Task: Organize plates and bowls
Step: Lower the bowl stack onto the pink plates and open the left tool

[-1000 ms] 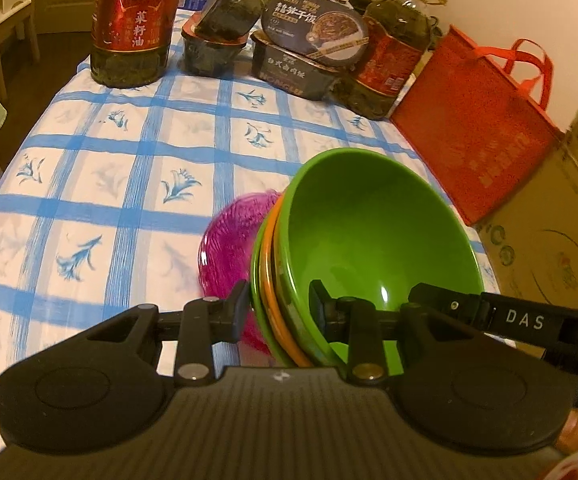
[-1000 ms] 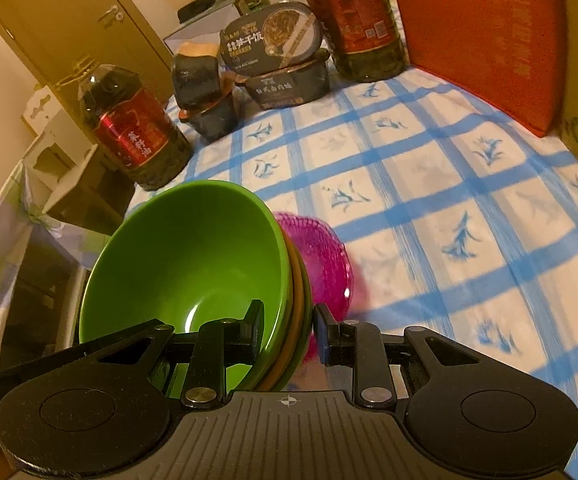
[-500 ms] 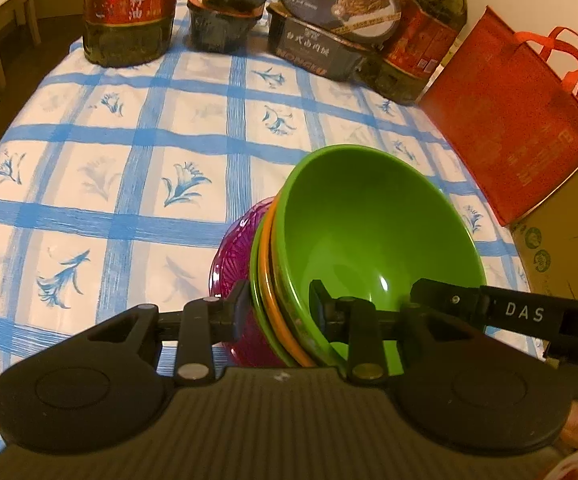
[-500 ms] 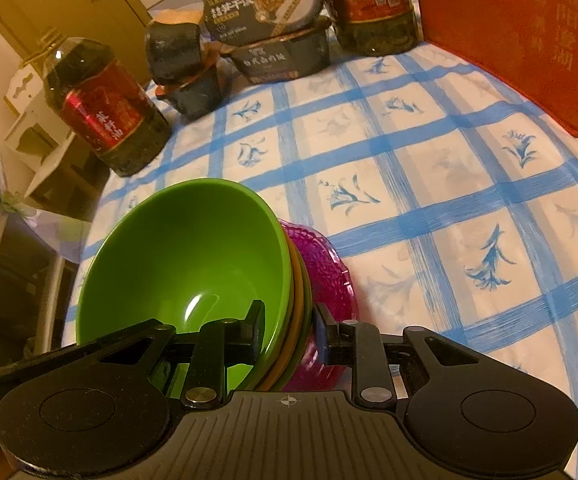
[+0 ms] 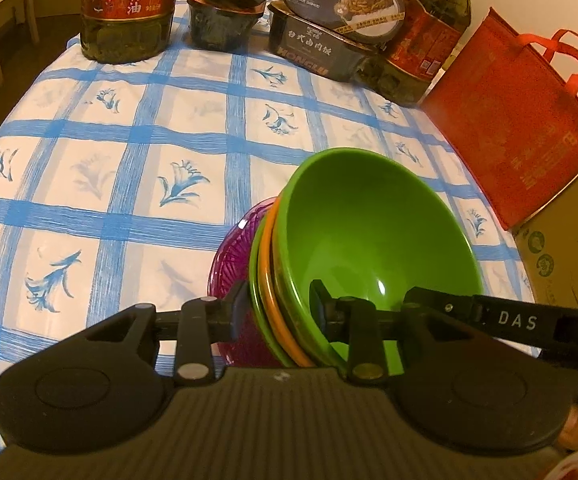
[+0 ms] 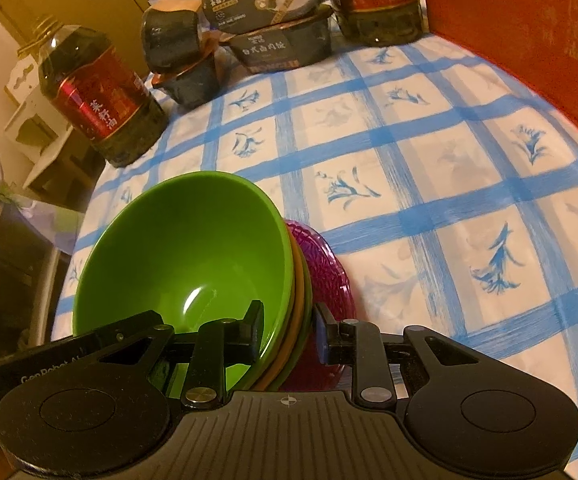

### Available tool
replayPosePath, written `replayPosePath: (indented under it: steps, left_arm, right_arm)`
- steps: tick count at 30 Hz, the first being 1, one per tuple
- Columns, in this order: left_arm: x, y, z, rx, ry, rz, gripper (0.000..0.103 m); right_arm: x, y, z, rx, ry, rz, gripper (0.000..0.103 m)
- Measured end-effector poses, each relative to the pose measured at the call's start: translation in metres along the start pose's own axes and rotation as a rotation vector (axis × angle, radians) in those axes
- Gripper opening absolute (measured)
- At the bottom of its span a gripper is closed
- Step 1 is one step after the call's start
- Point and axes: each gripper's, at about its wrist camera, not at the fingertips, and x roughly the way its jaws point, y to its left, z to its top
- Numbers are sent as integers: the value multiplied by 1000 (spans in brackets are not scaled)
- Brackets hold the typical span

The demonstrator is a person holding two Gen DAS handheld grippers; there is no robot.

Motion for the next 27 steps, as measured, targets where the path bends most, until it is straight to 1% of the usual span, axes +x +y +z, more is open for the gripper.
replayPosePath:
  steps: [4, 5, 6, 8, 9, 12, 18, 22, 25, 27]
  left_arm:
    - [-2, 0, -1, -1, -19, 11, 29]
    - [-3, 0, -1, -6, -28, 12, 32]
    - [-5, 1, -1, -11, -33, 10, 35]
    - [-8, 2, -1, -11, -42, 13, 38]
    - [-10, 2, -1, -9, -45, 13, 40]
    - [-17, 4, -3, -18, -57, 7, 45]
    - [-37, 4, -10, -34, -96, -7, 49]
    - [-51, 3, -16, -43, -117, -15, 50]
    - [-65, 4, -23, -58, -147, -26, 54]
    - [-75, 4, -29, -60, -164, -21, 58]
  right_arm:
    - [-1, -2, -2, 14, -2, 25, 32]
    - [-1, -3, -2, 19, -1, 29, 38]
    - [-2, -3, -3, 22, -4, 28, 47]
    - [-4, -4, -6, 27, -21, 21, 57]
    - [-6, -6, -7, 33, -27, 23, 58]
    - [-11, -10, -9, 59, -40, 37, 60]
    - [-32, -7, -16, 70, -82, 77, 62]
    - [-50, 0, -17, 57, -112, 82, 63]
    - [-64, 3, -21, 52, -132, 83, 63]
    - [-71, 4, -26, 49, -140, 83, 64]
